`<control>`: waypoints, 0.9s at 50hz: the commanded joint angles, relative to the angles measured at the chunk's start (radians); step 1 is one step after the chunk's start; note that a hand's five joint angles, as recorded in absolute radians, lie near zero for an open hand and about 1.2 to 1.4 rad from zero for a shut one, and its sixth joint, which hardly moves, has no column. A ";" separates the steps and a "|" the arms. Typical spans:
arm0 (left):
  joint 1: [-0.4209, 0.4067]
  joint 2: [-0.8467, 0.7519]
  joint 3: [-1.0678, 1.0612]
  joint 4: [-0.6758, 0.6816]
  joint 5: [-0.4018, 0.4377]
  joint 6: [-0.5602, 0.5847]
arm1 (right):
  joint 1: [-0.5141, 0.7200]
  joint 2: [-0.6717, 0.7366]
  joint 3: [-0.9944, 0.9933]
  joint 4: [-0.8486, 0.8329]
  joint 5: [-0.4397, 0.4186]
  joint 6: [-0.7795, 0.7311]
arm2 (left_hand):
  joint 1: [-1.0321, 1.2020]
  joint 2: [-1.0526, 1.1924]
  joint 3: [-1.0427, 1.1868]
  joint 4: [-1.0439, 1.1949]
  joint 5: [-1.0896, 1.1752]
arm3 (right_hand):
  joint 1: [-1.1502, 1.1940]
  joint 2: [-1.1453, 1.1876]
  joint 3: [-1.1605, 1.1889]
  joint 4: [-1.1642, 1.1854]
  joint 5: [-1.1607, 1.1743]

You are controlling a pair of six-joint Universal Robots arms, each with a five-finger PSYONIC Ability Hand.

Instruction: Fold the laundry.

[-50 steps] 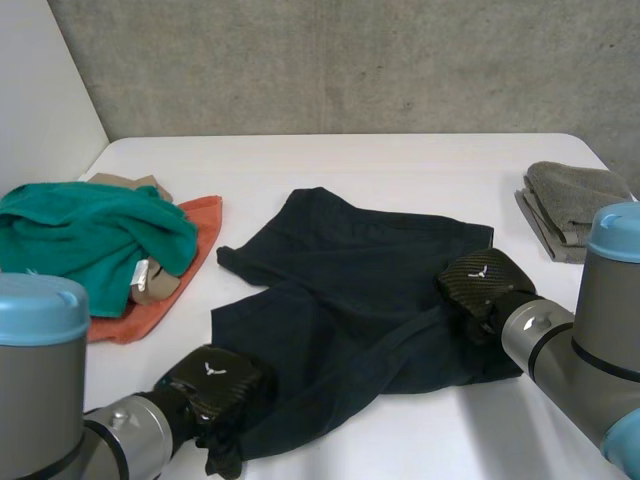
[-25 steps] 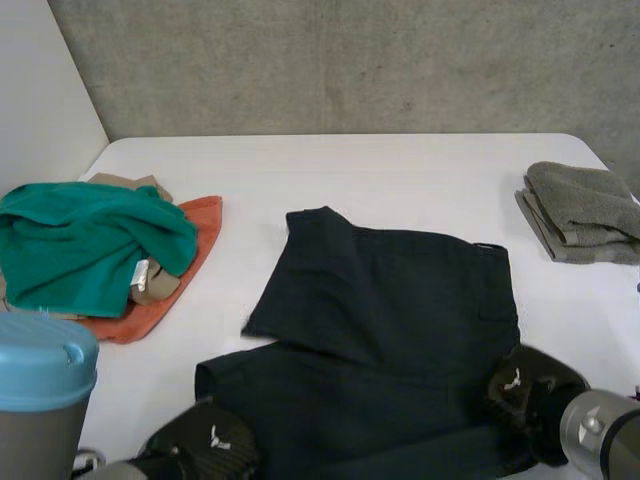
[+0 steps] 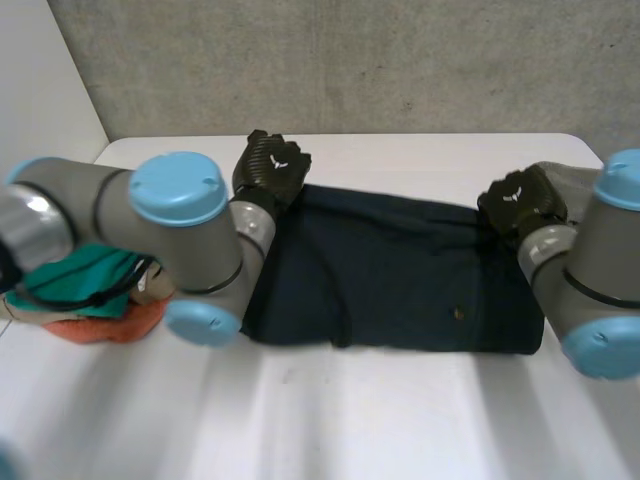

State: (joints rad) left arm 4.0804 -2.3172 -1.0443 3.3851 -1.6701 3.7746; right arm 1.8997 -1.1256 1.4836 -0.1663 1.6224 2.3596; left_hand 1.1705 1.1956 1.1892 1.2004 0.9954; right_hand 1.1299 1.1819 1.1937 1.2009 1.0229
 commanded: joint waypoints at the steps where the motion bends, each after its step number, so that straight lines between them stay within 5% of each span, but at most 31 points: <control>1: 0.023 -0.270 0.323 0.005 0.013 -0.003 | 0.002 0.254 -0.218 -0.234 0.016 -0.028 | 0.226 0.201 0.207 0.196 0.226 | -0.308 -0.360 -0.372 -0.379 -0.376; 2: 0.020 -0.304 0.363 0.017 0.030 -0.004 | 0.004 0.271 -0.236 -0.249 0.014 -0.036 | -0.419 -0.444 -0.438 -0.449 -0.418 | -0.811 -0.863 -0.875 -0.882 -0.878; 3: 0.017 -0.312 0.372 0.023 0.036 -0.006 | 0.006 0.283 -0.250 -0.268 0.010 -0.040 | -0.853 -0.878 -0.871 -0.883 -0.852 | -0.955 -1.007 -1.019 -1.026 -1.023; 4: 0.012 -0.318 0.378 0.031 0.042 -0.007 | 0.007 0.294 -0.262 -0.285 0.005 -0.040 | -0.996 -1.021 -1.015 -1.026 -0.995 | -0.955 -1.007 -1.019 -1.026 -1.023; 5: 0.011 -0.320 0.379 0.037 0.050 -0.010 | 0.009 0.294 -0.272 -0.309 -0.001 -0.040 | -0.856 -0.882 -0.875 -0.886 -0.856 | -0.955 -1.007 -1.019 -1.026 -1.023; 6: 0.005 -0.318 0.376 0.051 0.053 -0.015 | 0.007 0.291 -0.273 -0.314 -0.001 -0.039 | -0.996 -1.021 -1.015 -1.026 -0.995 | -0.955 -1.007 -1.019 -1.026 -1.023; 15: -0.018 -0.099 0.201 0.063 0.049 -0.130 | -0.002 0.083 -0.145 -0.289 0.044 0.027 | -0.996 -1.021 -1.015 -1.026 -0.995 | -0.955 -1.007 -1.019 -1.026 -1.023; 20: -0.020 0.051 0.026 0.065 0.053 -0.214 | -0.027 -0.110 0.015 -0.058 0.021 0.117 | -0.996 -1.021 -1.015 -1.026 -0.995 | -0.955 -1.007 -1.019 -1.026 -1.023; 27: -0.018 0.188 -0.204 0.066 0.059 -0.294 | -0.074 -0.123 0.142 0.230 -0.056 0.438 | -0.996 -1.021 -1.015 -1.026 -0.995 | -0.845 -0.897 -0.909 -0.916 -0.913; 34: -0.015 0.206 -0.290 0.066 0.059 -0.303 | -0.096 -0.086 0.231 0.148 -0.179 0.448 | -0.996 -1.021 -1.015 -1.026 -0.995 | -0.828 -0.880 -0.891 -0.899 -0.895; 39: -0.015 0.206 -0.293 0.068 0.059 -0.305 | -0.096 0.021 0.212 0.025 -0.156 0.420 | -0.996 -1.021 -1.015 -1.026 -0.995 | -0.506 -0.558 -0.569 -0.577 -0.573; 41: -0.015 0.206 -0.293 0.068 0.059 -0.305 | -0.097 0.039 0.198 0.021 -0.135 0.394 | -0.996 -1.021 -1.015 -1.026 -0.995 | -0.117 -0.169 -0.180 -0.188 -0.184; 42: -0.015 0.208 -0.295 0.066 0.059 -0.305 | -0.099 0.043 0.195 0.010 -0.096 0.357 | -0.996 -1.021 -1.015 -1.026 -0.995 | 0.263 0.211 0.199 0.191 0.195; 45: -0.017 0.222 -0.301 0.066 0.058 -0.305 | -0.106 0.026 0.225 -0.037 0.000 0.250 | -0.996 -1.021 -1.015 -1.026 -0.995 | 0.266 0.214 0.203 0.195 0.199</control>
State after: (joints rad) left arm 4.0648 -2.1071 -1.3442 3.4524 -1.6109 3.4689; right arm 1.8005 -1.1070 1.6982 -0.1343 1.4879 2.7553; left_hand 0.1938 0.2100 0.2162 0.2053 0.0489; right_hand 0.9970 1.0641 1.0483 1.0528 0.8615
